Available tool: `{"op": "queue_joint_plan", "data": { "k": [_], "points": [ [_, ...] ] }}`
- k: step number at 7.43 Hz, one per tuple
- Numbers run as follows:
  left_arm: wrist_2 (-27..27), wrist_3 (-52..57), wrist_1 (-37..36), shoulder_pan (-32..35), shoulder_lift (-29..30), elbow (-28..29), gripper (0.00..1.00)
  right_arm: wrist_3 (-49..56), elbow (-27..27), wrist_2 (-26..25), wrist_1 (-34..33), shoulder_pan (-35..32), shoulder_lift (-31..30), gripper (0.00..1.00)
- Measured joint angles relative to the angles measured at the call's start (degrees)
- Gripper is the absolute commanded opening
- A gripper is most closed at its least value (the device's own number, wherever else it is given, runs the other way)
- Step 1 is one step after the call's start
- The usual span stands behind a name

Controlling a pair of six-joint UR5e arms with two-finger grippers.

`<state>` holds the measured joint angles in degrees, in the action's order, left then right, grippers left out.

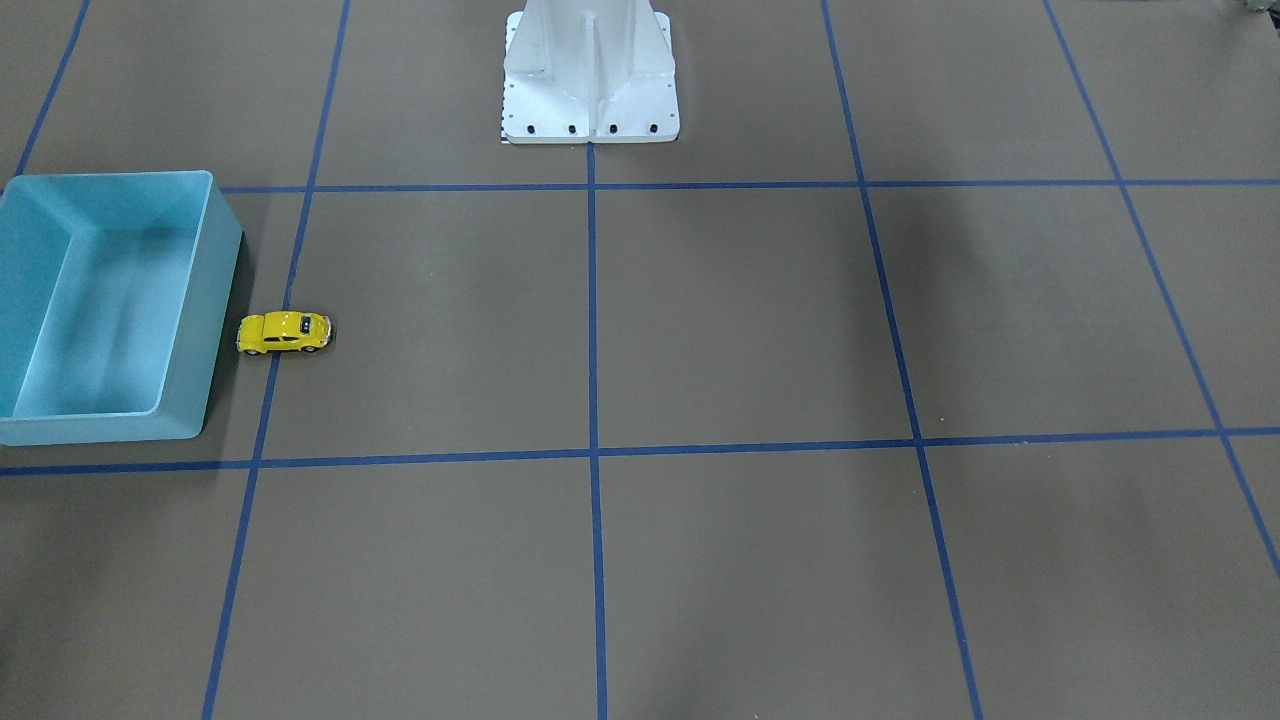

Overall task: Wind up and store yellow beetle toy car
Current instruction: 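Move the right gripper over the yellow car beside the blue bin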

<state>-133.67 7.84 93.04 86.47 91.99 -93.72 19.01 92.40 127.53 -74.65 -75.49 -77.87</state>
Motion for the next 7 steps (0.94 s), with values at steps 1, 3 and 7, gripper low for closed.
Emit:
{"op": "queue_joint_plan", "data": {
  "k": [1,3,7],
  "points": [
    [-0.03,-0.02,-1.95,1.94,-0.26,0.0,1.0,0.22,1.05,0.1,-4.22,1.75,2.6,1.0],
    [-0.11,0.1,-3.98,4.7,-1.37,0.0,1.0,1.82,4.62,0.42,-12.84,6.54,7.27,1.0],
    [-0.19,0.0,-3.95,6.39,-3.35,-0.23,1.0,18.22,7.42,0.91,-18.32,15.81,9.19,1.0]
  ]
}}
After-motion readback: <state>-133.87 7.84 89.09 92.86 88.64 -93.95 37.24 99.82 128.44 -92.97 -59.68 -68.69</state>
